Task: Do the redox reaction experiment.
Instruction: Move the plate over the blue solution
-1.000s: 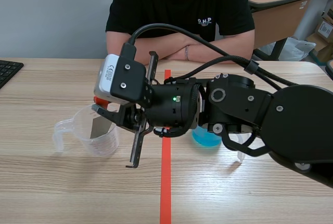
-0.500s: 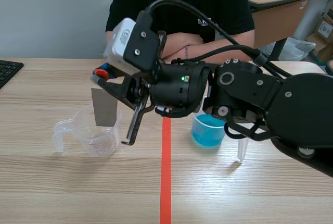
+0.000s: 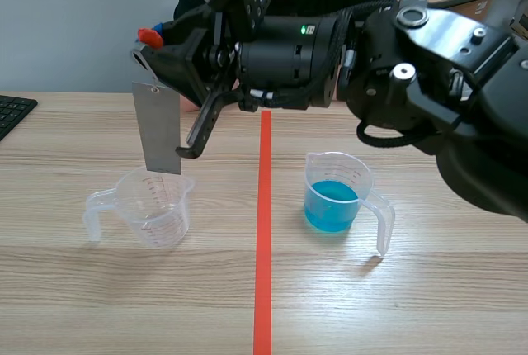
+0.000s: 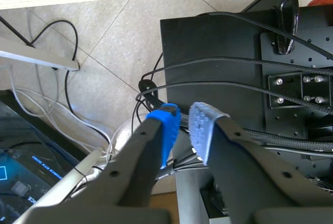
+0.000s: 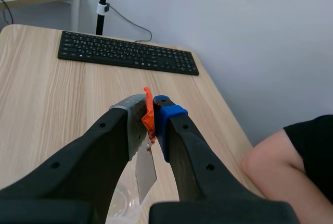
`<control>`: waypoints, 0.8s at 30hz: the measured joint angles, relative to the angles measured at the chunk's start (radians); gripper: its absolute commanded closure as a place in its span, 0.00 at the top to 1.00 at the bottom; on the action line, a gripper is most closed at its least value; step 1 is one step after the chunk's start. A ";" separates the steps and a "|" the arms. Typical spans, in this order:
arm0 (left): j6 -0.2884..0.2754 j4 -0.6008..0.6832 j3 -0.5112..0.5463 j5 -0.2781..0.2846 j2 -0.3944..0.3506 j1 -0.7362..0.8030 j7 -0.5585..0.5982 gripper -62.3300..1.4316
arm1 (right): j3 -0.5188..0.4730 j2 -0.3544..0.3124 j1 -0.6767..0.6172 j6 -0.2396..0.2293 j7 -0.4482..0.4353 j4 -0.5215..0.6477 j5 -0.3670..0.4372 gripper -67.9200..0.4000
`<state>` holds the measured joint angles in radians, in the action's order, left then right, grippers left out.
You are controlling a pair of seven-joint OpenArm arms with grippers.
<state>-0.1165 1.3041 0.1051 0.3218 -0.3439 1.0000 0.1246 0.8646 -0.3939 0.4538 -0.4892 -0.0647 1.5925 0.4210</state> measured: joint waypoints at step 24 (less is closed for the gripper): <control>0.000 0.000 0.000 0.000 0.000 0.000 -0.001 0.10 | -0.309 -0.357 -0.032 -0.017 0.313 0.201 0.550 0.03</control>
<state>-0.1162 1.3041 0.1051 0.3214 -0.3439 1.0000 0.1238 0.5552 -0.7506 0.4213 -0.5064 0.2485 1.7935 0.9710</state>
